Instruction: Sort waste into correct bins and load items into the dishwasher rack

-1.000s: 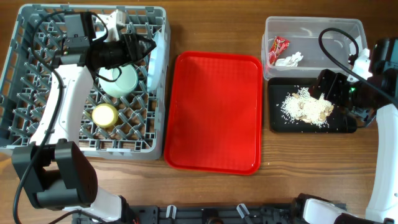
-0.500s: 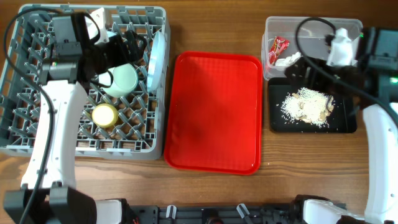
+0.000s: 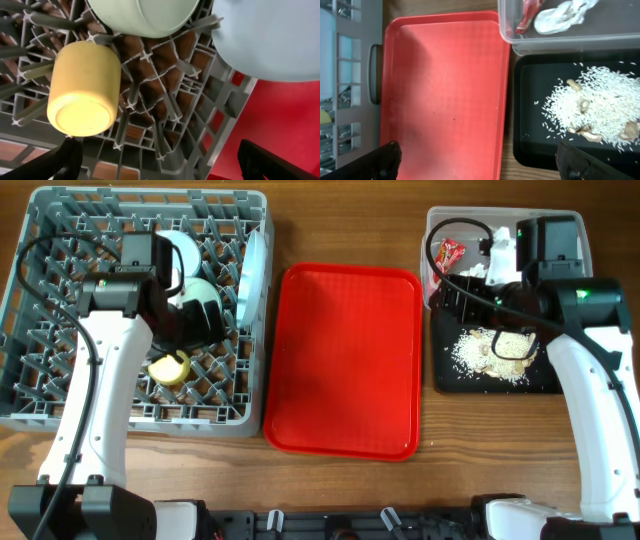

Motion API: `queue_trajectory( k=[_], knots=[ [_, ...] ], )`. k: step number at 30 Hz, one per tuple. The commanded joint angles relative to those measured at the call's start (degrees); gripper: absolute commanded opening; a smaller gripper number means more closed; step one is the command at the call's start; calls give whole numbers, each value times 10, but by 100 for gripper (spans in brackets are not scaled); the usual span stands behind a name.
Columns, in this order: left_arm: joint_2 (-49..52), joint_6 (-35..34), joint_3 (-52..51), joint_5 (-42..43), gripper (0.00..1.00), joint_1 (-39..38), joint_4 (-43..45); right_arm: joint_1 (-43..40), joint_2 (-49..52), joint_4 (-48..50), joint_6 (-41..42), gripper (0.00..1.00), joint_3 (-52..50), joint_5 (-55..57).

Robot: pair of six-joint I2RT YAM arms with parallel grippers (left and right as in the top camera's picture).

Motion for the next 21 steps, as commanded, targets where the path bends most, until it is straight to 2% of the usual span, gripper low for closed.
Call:
queue_trajectory(
  k=[1,5,9,12,16,21],
  knots=[
    [-42,5,-49,15,100,-6,17,1,-68,12,14,100,-31,31],
    [-140,5,-137,43,100,-6,88,1,-157,55,12,100,-110,44],
    [-292,21,-247,68,100,-6,181,1,-282,118,11,100,-220,44],
    [-387,15,-302,68,100,-6,221,1,-367,144,12,100,-279,44],
    [-489,16,-337,67,100,-6,231,1,-453,132,15,100,-317,54],
    [-538,16,-337,67,100,-6,221,1,-480,95,15,100,-318,54]
  ],
)
